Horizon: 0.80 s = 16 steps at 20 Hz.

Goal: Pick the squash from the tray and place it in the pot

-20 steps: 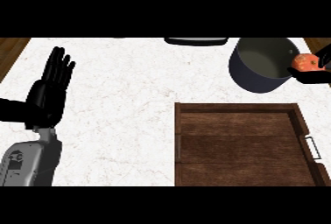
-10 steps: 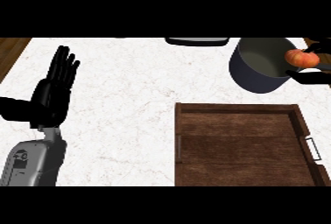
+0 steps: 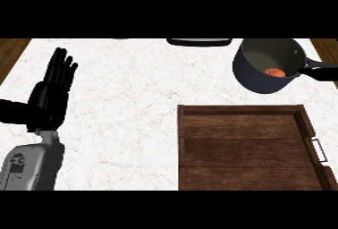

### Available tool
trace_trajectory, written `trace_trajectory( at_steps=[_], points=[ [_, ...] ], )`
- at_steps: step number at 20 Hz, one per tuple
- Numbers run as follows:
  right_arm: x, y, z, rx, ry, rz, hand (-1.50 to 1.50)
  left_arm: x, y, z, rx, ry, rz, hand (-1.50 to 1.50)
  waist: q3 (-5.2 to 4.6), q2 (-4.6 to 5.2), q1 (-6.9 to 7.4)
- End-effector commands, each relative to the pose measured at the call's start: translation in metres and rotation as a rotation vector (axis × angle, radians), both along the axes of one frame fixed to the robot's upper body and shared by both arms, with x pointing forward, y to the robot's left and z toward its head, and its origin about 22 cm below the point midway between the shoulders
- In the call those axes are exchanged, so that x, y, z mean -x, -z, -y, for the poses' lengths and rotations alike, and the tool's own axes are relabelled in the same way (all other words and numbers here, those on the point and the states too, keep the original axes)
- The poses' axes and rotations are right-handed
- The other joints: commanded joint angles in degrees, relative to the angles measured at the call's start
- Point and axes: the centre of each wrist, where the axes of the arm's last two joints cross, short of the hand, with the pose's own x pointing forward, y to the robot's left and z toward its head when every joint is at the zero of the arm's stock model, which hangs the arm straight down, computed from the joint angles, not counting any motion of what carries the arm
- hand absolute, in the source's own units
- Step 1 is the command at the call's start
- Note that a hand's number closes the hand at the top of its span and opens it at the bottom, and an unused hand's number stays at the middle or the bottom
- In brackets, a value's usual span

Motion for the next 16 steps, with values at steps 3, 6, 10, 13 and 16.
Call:
trace_trajectory(
  at_steps=[3,6,10,13,16],
  points=[
    [0.014,-0.022,0.035,-0.186,0.065,0.096,-1.5,0.0,-0.012,-0.008,0.012,0.019,-0.001,0.0,0.14,0.38,0.8],
    [0.038,-0.018,0.064,-0.202,0.075,0.144,-1.5,0.004,-0.003,-0.017,0.004,0.007,-0.004,0.0,0.13,0.3,0.39],
    [0.067,0.004,0.086,-0.264,0.099,0.192,-1.5,0.007,-0.005,0.01,0.011,0.008,0.014,0.0,0.23,0.46,0.59],
    [0.082,0.001,0.102,-0.268,0.109,0.199,-1.5,-0.005,-0.018,0.014,0.015,0.016,0.012,0.0,0.24,0.41,0.3],
    [0.097,-0.018,0.122,-0.254,0.124,0.223,-1.5,-0.006,-0.003,0.009,0.005,0.031,0.008,0.0,0.3,0.87,0.56]
  ],
)
